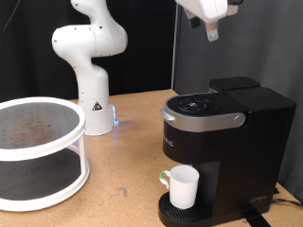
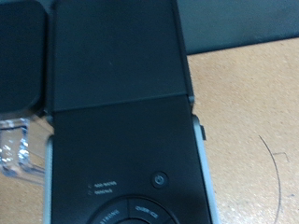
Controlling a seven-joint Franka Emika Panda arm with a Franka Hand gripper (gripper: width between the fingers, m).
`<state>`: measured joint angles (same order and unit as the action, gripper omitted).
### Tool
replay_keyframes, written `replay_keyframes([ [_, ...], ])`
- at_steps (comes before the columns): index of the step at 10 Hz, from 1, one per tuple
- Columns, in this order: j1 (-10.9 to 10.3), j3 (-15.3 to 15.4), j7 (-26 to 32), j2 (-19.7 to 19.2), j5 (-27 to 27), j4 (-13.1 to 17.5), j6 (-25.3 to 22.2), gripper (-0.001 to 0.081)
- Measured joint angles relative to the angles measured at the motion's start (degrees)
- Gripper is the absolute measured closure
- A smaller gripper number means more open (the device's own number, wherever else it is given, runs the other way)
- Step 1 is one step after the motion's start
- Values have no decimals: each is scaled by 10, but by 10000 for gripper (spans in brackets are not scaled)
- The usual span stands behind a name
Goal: Make a cup of coffee with the keurig machine
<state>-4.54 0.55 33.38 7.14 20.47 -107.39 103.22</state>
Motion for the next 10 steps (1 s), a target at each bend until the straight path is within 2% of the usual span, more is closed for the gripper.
replay_keyframes([
  [2,0,3,0,1,-35,-21,27,-1],
  [5,0,3,9,1,-77,-62,44,-1],
  [7,-1,3,22,4,-78,-102,117,-1],
  [9,-3,5,27,4,-78,-128,152,255],
  [10,-4,7,28,3,-78,-136,157,255],
])
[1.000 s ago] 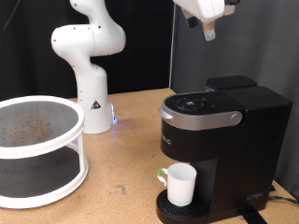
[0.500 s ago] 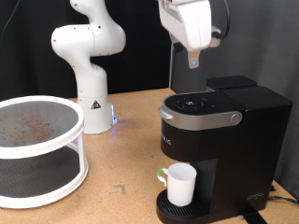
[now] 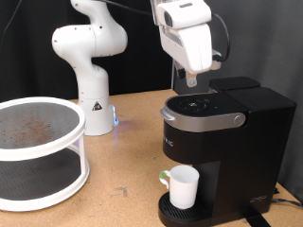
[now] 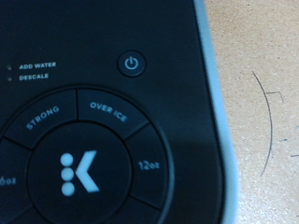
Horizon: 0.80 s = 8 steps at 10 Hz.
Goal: Make a cup of coffee with the keurig machine
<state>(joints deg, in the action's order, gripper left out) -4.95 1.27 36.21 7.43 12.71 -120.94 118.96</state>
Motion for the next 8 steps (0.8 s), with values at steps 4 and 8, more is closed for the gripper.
replay_keyframes([
  [4,-12,17,0,-2,9,-39,41,741],
  [8,-23,31,-2,-2,12,-76,80,800],
])
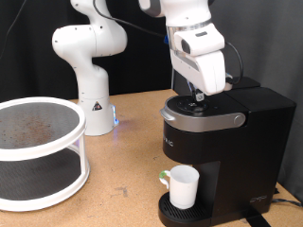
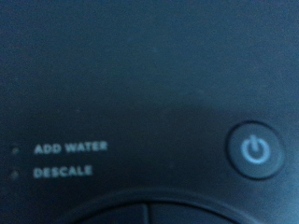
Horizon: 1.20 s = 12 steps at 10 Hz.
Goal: Make a cup of coffee with the keurig machine
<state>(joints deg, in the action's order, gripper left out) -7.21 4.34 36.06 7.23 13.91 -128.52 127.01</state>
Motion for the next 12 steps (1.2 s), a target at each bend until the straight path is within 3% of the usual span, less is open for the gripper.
replay_keyframes([
  [5,3,0,-21,0,0,-12,31,803],
  [9,9,-2,-25,-1,0,-11,29,803],
  [12,15,-7,-53,-13,5,14,-36,803],
])
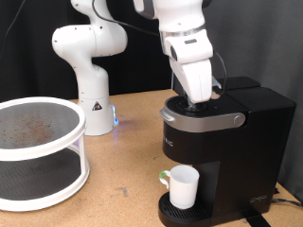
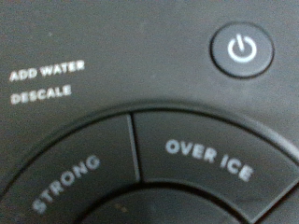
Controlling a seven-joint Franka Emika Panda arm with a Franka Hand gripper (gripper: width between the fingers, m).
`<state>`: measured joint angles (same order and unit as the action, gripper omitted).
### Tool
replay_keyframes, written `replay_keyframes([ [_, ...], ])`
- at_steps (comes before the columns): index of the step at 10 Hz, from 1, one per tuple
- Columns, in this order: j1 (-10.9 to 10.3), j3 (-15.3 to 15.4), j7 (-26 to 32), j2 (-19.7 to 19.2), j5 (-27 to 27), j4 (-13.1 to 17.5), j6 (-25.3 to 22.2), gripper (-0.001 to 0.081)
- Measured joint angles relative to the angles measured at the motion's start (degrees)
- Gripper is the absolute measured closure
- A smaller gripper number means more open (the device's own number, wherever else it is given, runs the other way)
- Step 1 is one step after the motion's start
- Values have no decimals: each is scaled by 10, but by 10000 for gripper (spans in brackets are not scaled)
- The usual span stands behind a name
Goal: Make a cup of coffee with the keurig machine
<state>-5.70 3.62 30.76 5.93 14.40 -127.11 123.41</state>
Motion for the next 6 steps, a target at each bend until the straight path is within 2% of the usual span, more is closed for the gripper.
replay_keyframes([
  [4,10,-14,-13,-39,31,55,-79,803],
  [6,17,-23,-17,-67,42,97,-155,803],
])
